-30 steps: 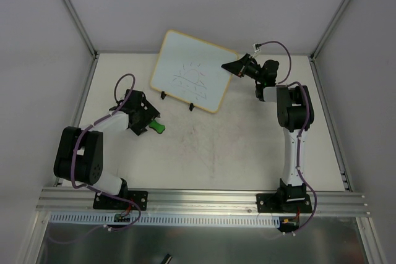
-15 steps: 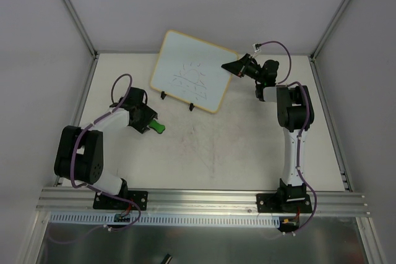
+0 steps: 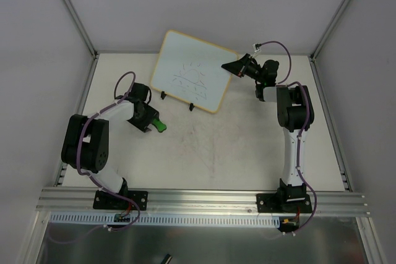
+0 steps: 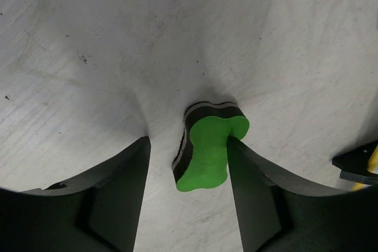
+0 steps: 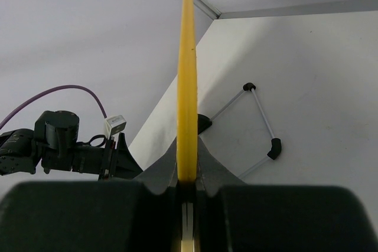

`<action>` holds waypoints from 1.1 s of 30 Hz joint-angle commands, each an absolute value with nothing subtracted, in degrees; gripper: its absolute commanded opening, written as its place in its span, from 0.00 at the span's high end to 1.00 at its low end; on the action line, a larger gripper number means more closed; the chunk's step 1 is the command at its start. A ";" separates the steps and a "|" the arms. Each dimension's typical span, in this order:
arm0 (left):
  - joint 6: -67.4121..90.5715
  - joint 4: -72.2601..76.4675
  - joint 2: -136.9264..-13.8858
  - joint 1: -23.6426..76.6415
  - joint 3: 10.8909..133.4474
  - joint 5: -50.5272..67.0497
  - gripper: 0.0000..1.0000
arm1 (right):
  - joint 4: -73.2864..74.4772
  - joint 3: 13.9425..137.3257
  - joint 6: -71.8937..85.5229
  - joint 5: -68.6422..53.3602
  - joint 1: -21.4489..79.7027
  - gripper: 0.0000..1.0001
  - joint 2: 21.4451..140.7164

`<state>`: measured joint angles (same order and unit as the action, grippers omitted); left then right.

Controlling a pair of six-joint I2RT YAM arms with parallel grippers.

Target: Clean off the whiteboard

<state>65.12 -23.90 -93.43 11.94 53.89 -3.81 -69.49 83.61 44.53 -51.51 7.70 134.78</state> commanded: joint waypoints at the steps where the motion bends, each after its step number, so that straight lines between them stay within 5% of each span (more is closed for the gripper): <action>1: 65.31 -28.39 -94.04 12.57 55.54 -5.36 0.44 | -72.07 85.17 40.25 -52.38 8.09 1.00 134.03; 33: 60.47 -31.20 -100.72 16.43 64.95 -7.39 0.41 | -72.16 84.99 40.34 -52.82 8.09 1.00 133.24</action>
<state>61.95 -29.32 -99.55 15.86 62.50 -6.52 -69.49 83.61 44.53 -51.53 7.70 134.78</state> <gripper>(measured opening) 0.590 0.067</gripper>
